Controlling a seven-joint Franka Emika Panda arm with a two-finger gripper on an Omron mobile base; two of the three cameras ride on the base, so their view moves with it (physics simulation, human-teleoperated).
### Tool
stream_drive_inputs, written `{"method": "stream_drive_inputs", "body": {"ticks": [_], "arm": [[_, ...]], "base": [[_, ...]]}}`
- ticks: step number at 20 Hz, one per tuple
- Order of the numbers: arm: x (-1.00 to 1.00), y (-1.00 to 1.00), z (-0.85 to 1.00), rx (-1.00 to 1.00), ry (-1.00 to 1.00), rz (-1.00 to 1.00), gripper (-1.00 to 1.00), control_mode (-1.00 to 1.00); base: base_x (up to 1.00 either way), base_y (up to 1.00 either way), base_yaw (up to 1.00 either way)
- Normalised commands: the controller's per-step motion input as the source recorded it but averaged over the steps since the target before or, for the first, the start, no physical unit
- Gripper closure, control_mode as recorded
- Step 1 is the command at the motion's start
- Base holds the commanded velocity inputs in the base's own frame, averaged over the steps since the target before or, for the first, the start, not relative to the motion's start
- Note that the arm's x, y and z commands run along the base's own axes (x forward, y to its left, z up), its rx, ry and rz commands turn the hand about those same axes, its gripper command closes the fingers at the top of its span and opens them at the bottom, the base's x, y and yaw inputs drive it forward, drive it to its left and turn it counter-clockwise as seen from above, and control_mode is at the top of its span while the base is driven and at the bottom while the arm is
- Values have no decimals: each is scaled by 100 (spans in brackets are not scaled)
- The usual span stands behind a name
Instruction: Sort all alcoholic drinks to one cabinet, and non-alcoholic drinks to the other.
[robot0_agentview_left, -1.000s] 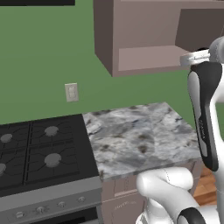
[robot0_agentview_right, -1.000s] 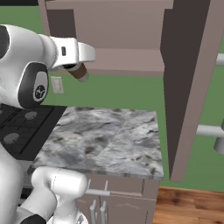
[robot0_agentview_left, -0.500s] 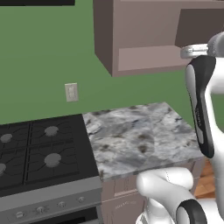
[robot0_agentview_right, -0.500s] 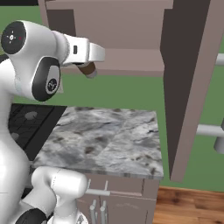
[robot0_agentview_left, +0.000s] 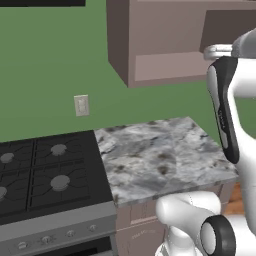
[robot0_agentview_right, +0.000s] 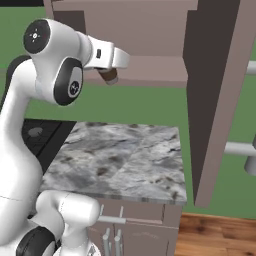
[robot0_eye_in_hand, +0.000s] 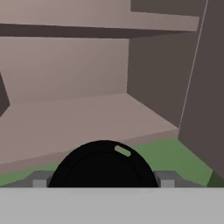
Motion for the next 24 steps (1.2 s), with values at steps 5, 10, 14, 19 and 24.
{"method": "stream_drive_inputs", "body": {"ticks": [5,10,14,19,24], "arm": [[36,-9,-7,5,0,0,100,-100],[33,-8,-9,4,0,0,100,-100],[33,-10,-9,2,0,0,100,-100],[36,-10,-14,0,0,-1,100,-100],[33,-12,-11,0,-2,-2,100,-100]], "base": [[0,0,0],[0,0,0],[0,0,0],[0,0,0],[0,0,0]]}}
